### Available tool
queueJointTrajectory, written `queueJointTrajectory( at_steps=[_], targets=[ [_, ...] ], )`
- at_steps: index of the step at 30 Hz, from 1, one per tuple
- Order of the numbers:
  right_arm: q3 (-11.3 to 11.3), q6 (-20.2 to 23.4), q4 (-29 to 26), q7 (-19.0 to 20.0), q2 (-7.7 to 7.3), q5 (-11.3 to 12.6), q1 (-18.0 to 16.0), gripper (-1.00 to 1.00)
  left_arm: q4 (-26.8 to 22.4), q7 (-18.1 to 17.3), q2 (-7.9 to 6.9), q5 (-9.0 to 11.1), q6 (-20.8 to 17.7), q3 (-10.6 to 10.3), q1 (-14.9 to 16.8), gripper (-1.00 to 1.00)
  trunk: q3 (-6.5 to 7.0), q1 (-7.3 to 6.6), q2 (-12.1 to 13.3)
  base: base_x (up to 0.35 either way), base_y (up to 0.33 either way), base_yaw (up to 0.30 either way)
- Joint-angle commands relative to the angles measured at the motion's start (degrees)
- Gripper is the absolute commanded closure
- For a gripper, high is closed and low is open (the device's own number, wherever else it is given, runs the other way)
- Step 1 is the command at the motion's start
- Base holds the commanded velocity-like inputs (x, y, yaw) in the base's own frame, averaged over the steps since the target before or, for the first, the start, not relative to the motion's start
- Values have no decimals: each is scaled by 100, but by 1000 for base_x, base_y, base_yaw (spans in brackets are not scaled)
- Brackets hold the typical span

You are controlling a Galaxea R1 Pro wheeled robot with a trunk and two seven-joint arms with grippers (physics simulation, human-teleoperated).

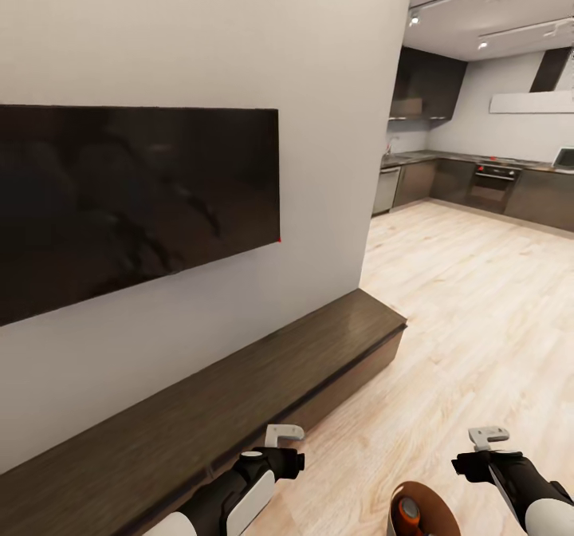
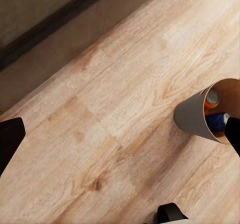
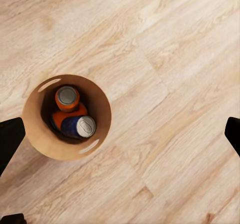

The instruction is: Put the three can of soda from the living room inside the tash can in the kitchen.

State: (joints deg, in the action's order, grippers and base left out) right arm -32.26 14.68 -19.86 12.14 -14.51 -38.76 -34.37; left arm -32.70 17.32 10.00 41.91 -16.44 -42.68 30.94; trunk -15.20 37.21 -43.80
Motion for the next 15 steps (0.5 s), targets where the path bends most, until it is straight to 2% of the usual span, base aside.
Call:
queueJointTrajectory(
  at_steps=[1,11,15],
  targets=[
    [0,0,0,0,0,-2,0,-100,0,0,0,1,0,0,0,-100,28,-22,42,0,0,0],
    [-8,-12,0,-1,-6,6,1,-100,4,5,0,-6,0,2,0,-100,299,-242,443,0,0,0],
    [-14,-225,3,-3,-3,8,1,-100,7,4,0,-11,0,2,0,-100,408,-330,604,0,0,0]
  ],
)
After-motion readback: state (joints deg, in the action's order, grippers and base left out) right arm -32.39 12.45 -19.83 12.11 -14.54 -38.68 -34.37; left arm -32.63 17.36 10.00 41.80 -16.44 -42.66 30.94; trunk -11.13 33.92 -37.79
